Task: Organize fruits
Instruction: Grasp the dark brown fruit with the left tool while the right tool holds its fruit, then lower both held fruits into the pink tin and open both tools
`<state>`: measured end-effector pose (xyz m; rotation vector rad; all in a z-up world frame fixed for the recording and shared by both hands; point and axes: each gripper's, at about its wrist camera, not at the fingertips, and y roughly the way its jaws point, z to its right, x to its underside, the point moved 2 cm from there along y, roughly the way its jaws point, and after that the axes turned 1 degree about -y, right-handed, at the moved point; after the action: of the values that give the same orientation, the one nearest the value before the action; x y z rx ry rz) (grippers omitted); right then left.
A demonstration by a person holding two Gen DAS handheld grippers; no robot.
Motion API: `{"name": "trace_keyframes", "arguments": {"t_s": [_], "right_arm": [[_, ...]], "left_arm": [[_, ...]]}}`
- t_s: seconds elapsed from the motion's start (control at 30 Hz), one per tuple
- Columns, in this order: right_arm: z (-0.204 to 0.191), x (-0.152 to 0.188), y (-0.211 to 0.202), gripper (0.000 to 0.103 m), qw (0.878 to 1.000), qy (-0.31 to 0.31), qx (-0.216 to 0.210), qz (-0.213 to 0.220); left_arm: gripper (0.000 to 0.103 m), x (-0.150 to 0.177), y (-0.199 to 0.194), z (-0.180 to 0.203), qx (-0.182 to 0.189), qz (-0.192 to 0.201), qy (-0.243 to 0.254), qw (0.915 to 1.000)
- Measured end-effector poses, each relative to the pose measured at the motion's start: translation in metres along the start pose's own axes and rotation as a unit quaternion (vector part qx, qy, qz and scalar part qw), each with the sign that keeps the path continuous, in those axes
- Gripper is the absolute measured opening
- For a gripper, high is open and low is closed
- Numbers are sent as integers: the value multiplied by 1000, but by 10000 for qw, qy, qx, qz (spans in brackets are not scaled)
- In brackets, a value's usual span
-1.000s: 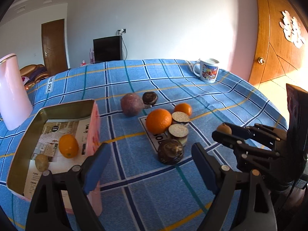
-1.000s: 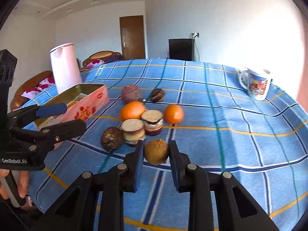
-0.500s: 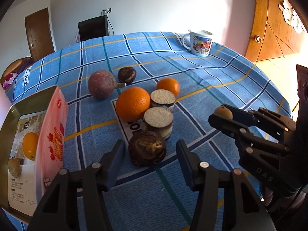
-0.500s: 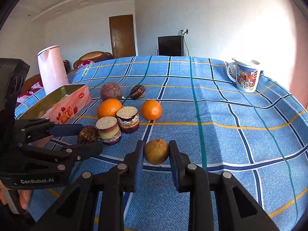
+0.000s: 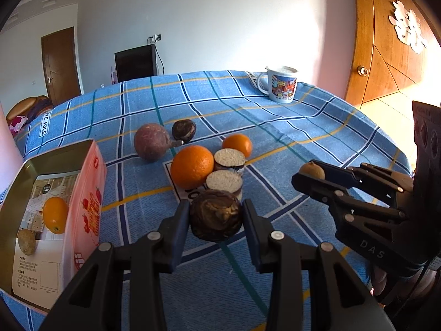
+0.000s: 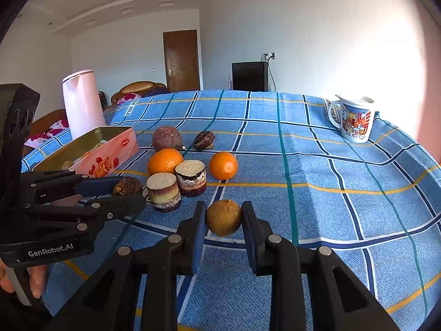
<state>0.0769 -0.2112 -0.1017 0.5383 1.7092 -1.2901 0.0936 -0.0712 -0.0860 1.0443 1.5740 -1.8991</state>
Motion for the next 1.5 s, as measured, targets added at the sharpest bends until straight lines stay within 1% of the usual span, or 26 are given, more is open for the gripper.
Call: {"name": "trace_keyframes", "arguments": {"t_s": [0.3,0.7,1.27,1.5], "right_arm": [[-3,0,-7,27,9995,-123,-93,286],[-4,2,-12,27,9986,-182,-170,474],[-5,3,-21,27,9960,-246,-272,820],[-6,5,-25,27,9946,-271,-277,958]], "left_arm": [[40,0,-12,3,-154,427,116,9989],[40,2,-21,3,-240,719,126,9970],[40,3,-29,4,-323,989,167,9944],[40,5,-39,3,-414,1258,163,9911]]}}
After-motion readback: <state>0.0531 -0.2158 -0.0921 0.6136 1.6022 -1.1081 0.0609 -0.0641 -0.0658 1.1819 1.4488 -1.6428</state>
